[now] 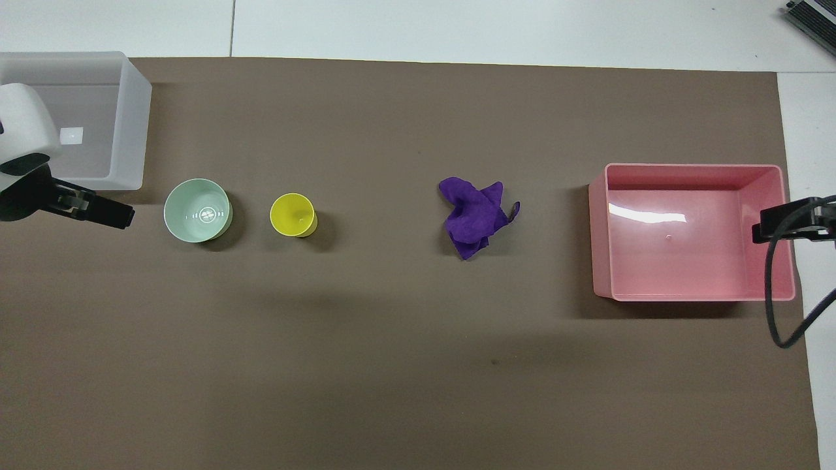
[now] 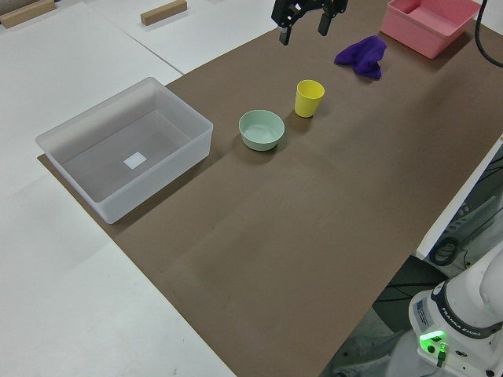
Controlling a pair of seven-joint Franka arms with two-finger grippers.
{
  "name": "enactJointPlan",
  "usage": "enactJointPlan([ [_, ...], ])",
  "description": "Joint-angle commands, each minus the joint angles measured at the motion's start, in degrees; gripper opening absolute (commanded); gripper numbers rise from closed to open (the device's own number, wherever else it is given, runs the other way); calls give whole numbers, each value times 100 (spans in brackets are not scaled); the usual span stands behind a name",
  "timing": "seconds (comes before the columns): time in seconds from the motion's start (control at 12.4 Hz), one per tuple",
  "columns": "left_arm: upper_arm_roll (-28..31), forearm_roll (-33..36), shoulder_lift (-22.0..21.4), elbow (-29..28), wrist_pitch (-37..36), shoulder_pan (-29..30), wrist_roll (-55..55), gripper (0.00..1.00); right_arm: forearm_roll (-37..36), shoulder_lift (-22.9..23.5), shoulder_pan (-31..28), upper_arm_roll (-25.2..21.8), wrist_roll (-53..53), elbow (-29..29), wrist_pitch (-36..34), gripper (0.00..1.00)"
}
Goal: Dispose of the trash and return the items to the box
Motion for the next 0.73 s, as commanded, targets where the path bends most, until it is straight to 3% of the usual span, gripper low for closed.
enactJointPlan([
  [0.0, 40, 113, -16, 2, 21, -62, 9, 100, 44, -101, -50, 41, -73, -100, -38, 100],
  [0.65, 40, 113, -34, -24, 30, -71, -26, 100, 44, -101, -50, 41, -73, -100, -38, 100],
])
